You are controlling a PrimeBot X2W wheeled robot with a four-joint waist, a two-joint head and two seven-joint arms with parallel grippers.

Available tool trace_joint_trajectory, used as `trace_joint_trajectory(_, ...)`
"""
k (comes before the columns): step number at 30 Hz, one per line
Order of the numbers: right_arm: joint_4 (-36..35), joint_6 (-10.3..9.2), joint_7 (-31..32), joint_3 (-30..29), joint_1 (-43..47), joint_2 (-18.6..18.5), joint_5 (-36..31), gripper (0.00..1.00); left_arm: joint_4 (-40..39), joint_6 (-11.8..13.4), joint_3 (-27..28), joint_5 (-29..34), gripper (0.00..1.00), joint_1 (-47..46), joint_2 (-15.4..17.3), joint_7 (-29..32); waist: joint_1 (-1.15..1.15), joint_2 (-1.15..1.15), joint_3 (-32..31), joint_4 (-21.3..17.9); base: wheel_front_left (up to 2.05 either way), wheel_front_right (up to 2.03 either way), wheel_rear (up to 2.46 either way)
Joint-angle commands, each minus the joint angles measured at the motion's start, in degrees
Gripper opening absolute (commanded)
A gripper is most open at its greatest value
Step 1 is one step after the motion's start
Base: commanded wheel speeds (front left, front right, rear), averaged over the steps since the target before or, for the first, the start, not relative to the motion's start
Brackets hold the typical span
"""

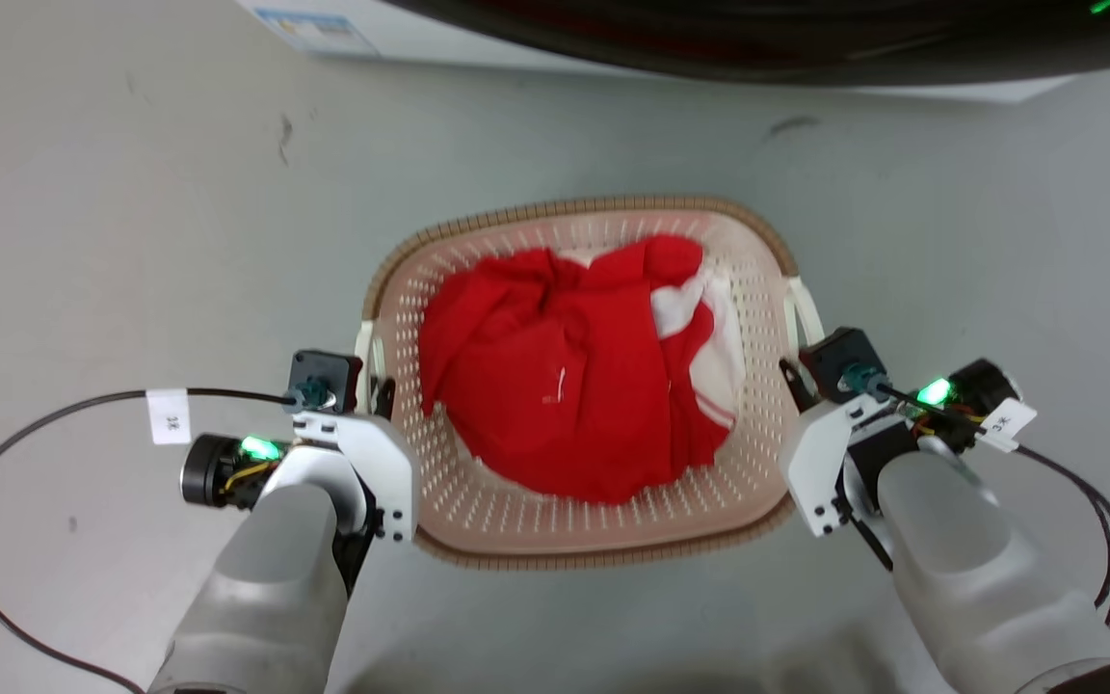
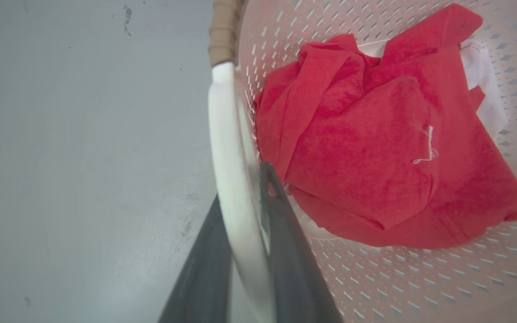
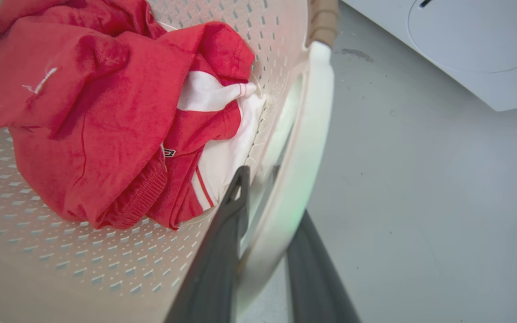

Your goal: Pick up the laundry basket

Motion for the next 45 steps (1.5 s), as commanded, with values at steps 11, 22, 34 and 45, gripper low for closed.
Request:
trace_joint_trajectory(11,-0.83,0.19,5.75,9.73,5.64,0.31,10.98,0.0,0.67,-0.17,-5.71,-3.42,0.0,5.52,-0.8,5.1,0.0,0.0,-14.77,-0.9,0.0,0.0,0.0)
trace_joint_trajectory(22,-0.73,0.22,9.99,16.5,8.9,0.45,19.71,0.0,0.71,-0.17,-10.02,-8.66,0.0,9.4,-0.17,9.58,0.0,0.0,-24.7,-2.65,0.0,0.0,0.0)
trace_joint_trajectory(34,0.7,0.22,14.92,22.65,12.56,0.44,26.92,0.0,-0.04,-0.18,-16.52,-15.76,0.0,13.73,0.29,14.89,0.0,0.0,-35.58,-3.82,0.0,0.0,0.0)
trace_joint_trajectory(45,1.46,0.22,18.14,26.89,13.12,0.43,32.03,0.0,-2.57,-0.19,-22.6,-22.59,0.0,15.72,1.61,20.14,0.0,0.0,-41.02,-4.73,0.0,0.0,0.0)
